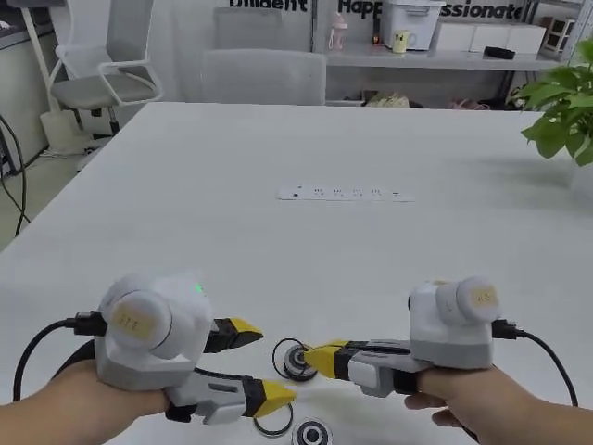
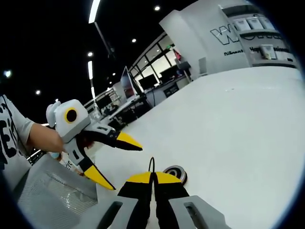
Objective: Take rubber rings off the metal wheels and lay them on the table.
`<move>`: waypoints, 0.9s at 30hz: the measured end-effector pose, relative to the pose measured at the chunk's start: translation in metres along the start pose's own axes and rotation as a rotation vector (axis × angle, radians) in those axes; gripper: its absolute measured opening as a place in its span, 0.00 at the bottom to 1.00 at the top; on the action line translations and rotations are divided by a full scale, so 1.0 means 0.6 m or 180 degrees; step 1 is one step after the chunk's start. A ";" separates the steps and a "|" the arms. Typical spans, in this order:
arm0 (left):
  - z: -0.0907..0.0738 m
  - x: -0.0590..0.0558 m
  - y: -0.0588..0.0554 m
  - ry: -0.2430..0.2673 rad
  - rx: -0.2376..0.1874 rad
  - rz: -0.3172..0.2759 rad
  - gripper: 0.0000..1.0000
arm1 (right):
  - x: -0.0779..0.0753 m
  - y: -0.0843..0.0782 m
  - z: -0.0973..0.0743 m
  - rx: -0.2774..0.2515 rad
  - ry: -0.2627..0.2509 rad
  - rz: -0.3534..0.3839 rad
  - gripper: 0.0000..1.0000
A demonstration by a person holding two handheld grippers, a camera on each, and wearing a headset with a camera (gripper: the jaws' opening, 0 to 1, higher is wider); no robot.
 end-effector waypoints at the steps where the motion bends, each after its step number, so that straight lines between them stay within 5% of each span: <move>1: -0.004 -0.002 -0.002 -0.0003 -0.0004 -0.0001 0.47 | 0.001 -0.001 0.000 0.0007 0.0008 0.0009 0.00; 27: -0.043 -0.024 -0.026 -0.0016 0.0026 0.0055 0.55 | 0.039 -0.041 0.016 0.0354 0.0349 0.0367 0.00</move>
Point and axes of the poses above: the centre of the closed fingertips' face, and the gripper's own axes: z roughly forward along the fingers, x roughly to its left, y roughly out of its top, the point moved 1 cm from there along -z, roughly backward along the fingers, and after that the axes turned 6 degrees about z, right-handed, at the moved point
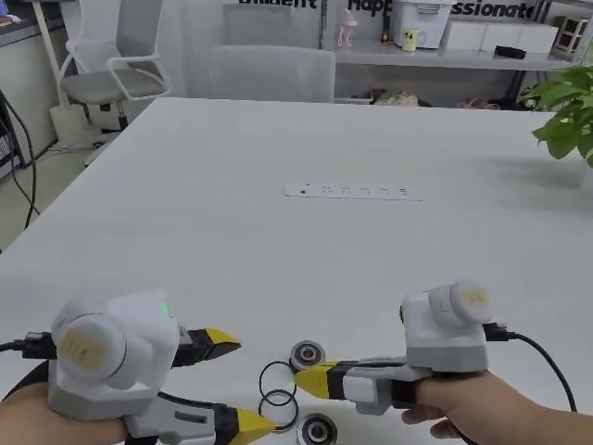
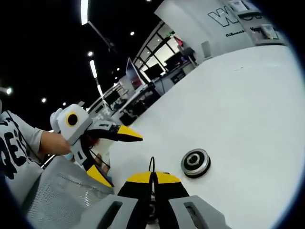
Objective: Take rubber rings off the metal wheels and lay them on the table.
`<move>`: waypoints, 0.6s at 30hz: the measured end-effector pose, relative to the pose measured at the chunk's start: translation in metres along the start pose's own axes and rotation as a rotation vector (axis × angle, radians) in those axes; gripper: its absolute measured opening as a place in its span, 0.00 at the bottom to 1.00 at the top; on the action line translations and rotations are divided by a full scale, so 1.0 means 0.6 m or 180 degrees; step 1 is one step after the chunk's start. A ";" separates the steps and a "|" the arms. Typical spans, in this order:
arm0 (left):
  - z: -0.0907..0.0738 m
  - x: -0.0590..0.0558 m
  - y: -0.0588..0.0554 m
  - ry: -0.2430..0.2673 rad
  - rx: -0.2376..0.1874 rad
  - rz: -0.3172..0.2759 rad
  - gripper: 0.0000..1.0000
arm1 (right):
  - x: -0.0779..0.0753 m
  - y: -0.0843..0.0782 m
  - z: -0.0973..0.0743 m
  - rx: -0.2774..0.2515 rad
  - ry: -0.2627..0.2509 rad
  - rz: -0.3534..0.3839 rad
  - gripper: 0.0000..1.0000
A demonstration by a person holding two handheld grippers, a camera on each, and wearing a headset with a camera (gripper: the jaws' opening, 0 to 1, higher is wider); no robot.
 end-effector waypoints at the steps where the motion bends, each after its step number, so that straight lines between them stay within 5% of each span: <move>1: -0.001 0.000 -0.001 0.0000 0.0001 -0.0003 0.55 | 0.001 -0.002 0.001 0.0018 0.0013 0.0028 0.00; 18: -0.007 -0.006 -0.008 -0.0001 0.0042 -0.0005 0.55 | 0.005 -0.023 0.006 0.0212 0.0028 0.0072 0.00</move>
Point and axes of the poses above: the centre of the closed fingertips' face, and the gripper's own axes: z roughly forward along the fingers, x roughly to its left, y roughly out of its top, the point moved 1 cm from there along -z, roughly backward along the fingers, and after that the axes turned 6 degrees about z, right-handed, at the moved point
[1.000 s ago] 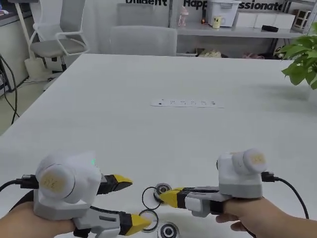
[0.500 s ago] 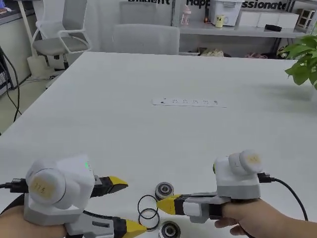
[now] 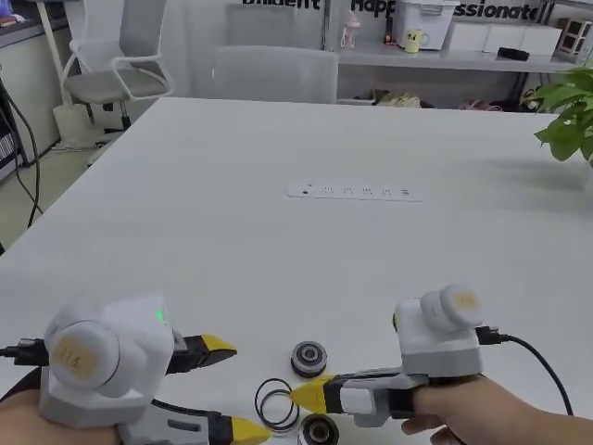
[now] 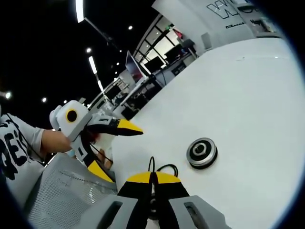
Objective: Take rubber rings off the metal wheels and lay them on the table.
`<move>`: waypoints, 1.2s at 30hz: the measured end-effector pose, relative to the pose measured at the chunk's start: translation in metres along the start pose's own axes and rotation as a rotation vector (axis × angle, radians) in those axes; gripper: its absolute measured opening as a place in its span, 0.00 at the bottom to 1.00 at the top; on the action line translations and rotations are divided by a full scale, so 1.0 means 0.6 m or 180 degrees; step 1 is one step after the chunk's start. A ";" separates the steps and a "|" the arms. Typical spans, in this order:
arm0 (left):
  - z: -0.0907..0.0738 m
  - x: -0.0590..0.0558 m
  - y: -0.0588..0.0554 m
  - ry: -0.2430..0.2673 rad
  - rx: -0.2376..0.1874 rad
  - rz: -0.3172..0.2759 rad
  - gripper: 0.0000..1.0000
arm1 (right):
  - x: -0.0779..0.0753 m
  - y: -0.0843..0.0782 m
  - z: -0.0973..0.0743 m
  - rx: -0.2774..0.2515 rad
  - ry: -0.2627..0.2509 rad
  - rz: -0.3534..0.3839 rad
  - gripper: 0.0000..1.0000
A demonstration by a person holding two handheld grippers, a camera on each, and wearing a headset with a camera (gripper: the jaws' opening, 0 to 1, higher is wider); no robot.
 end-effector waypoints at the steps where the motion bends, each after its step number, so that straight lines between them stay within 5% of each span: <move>1: 0.000 0.000 -0.001 -0.0002 0.0006 0.0004 0.55 | -0.001 -0.001 0.000 0.0008 -0.0005 -0.0008 0.00; 17: 0.001 -0.005 -0.007 -0.0027 0.0054 0.0012 0.54 | -0.003 -0.008 0.001 0.0087 -0.0071 -0.0123 0.00; 36: 0.000 -0.001 -0.010 -0.0023 0.0072 0.0003 0.53 | -0.010 -0.007 0.001 0.0116 -0.0168 -0.0332 0.15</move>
Point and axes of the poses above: the centre of the closed fingertips' face, and the gripper's own axes: z roughly forward along the fingers, x roughly to its left, y roughly out of its top, the point moved 1 cm from there along -z, roughly backward along the fingers, and after that the axes turned 6 degrees about z, right-handed, at the moved point
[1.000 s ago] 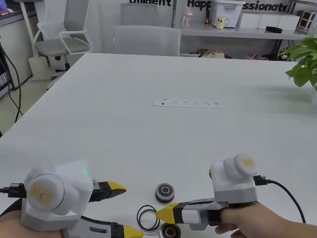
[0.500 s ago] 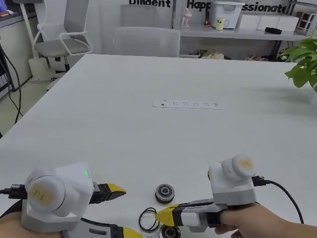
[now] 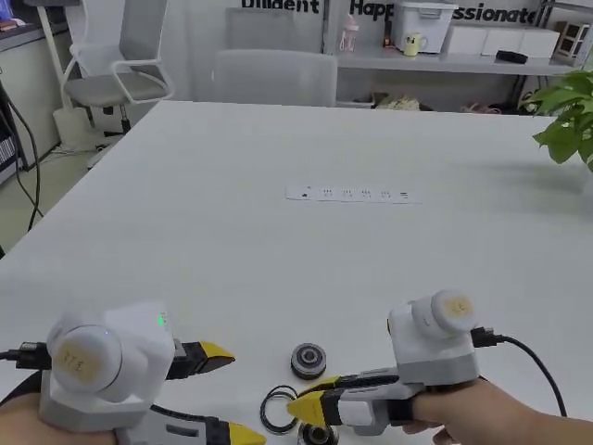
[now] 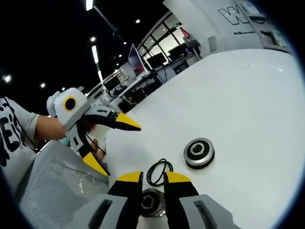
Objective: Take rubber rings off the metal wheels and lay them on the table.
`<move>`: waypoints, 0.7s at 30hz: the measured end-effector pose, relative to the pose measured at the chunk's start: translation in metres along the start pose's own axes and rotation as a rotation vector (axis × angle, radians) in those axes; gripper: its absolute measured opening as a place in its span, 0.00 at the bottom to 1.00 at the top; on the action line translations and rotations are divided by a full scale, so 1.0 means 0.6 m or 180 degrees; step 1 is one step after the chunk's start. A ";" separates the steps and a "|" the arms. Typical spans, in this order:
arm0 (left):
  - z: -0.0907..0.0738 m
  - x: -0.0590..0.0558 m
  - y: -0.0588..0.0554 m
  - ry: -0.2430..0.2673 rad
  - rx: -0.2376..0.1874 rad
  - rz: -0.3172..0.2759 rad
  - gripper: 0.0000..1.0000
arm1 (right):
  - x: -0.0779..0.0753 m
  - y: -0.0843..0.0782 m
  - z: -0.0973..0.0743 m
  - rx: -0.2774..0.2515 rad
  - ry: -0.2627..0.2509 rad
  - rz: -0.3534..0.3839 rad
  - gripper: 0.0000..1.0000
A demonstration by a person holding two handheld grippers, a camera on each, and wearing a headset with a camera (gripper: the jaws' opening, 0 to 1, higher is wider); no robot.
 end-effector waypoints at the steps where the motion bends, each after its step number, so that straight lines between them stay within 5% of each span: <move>1: 0.000 0.000 0.000 -0.0002 0.0002 0.0001 0.53 | -0.001 0.001 0.000 -0.0003 -0.0004 -0.0009 0.16; 21: 0.001 0.002 0.000 -0.0005 0.0028 0.0017 0.53 | -0.008 0.006 -0.002 -0.0037 -0.0128 -0.0308 0.32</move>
Point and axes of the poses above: the centre of the closed fingertips' face, and the gripper's own axes: z roughly forward along the fingers, x roughly to its left, y roughly out of its top, the point moved 1 cm from there along -z, roughly backward along the fingers, and after that the axes turned 6 degrees about z, right-handed, at the moved point
